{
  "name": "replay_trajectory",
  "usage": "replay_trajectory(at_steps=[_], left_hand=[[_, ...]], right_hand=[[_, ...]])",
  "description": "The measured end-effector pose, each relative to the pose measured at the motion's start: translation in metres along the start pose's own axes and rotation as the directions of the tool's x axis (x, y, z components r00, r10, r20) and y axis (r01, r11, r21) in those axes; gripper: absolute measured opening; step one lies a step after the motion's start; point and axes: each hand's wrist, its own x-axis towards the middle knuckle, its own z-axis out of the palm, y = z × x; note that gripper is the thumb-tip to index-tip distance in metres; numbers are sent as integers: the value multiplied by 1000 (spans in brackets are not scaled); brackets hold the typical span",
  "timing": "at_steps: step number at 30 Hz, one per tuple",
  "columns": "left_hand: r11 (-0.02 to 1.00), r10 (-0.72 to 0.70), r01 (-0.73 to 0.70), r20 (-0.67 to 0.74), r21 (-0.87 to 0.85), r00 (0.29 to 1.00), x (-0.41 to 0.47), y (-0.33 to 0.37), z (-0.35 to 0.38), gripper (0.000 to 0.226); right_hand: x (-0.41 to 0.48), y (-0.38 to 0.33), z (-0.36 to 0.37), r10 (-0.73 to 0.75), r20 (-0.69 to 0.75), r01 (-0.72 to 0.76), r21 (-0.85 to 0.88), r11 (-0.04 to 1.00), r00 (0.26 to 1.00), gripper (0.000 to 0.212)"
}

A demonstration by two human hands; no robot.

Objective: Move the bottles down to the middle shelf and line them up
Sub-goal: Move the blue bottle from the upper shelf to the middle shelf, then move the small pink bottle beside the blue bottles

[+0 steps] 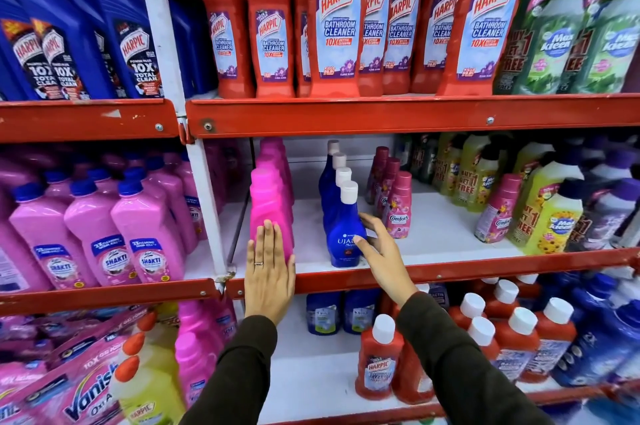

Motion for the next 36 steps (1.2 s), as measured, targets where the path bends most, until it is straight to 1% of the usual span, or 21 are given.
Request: replay_trajectory(at_steps=[6,10,16,20,22,24,26,28,33,36], left_hand=[[1000,-15,15,27,27,1000,-2,14,-5,76],[999,-25,26,53,-23,998,4,45,-8,71],[996,66,-65,18,-66,998,23,99,3,81],[994,65,-62,24,-87,998,29,128,19,81],[996,54,-52,29,-75,998,27,135,28,81],[998,28,-26,37,-52,999,25,137,34,79],[999,11,-9,35,-37,999,24,138,37,78],[1000,8,-8,20,-19,1000,25,138,39,77],[1000,20,-20,1,-8,1000,24,138,39,76],[1000,30,-30,2,3,1000,25,138,38,76]], right_hand=[[-1,2,-2,-10,5,11,-27,1000,1000,43],[-6,1,-7,-39,-36,36,-83,996,999,42],[-14,-5,-41,-184,-175,131,-275,952,967,44],[-15,-9,-79,-269,-246,145,-430,891,931,49],[-14,-9,-102,-277,-297,116,-463,879,914,53],[-11,-9,-123,-255,-377,58,-462,885,890,57],[-6,-7,-145,-244,-463,6,-457,889,852,63],[2,-5,-164,-233,-521,-39,-459,888,822,69],[29,-5,-200,-165,-602,-170,-459,872,781,77],[45,-8,-213,-99,-635,-247,-433,867,766,73]])
